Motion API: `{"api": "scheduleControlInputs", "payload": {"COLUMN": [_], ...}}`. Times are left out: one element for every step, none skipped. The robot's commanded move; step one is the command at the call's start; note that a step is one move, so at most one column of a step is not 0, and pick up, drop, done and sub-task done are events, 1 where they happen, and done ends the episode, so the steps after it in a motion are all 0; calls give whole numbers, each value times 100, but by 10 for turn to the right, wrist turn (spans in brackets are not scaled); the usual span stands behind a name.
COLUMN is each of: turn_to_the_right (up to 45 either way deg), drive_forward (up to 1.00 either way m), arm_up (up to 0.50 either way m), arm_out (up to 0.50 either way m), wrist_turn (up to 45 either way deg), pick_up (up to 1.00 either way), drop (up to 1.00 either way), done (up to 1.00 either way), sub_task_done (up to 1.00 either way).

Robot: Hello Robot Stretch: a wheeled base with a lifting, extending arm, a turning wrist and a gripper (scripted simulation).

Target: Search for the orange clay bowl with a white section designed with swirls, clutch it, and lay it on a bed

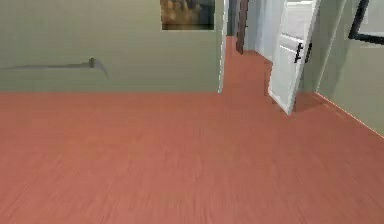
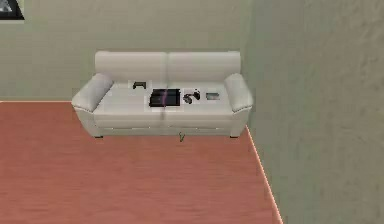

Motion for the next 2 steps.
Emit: {"api": "scheduleControlInputs", "payload": {"turn_to_the_right": [-450,-360], "drive_forward": [0,0], "arm_up": [0,0], "arm_out": [0,0], "wrist_turn": [0,0], "pick_up": [0,0], "drop": [0,0], "done": [0,0], "sub_task_done": [0,0]}}
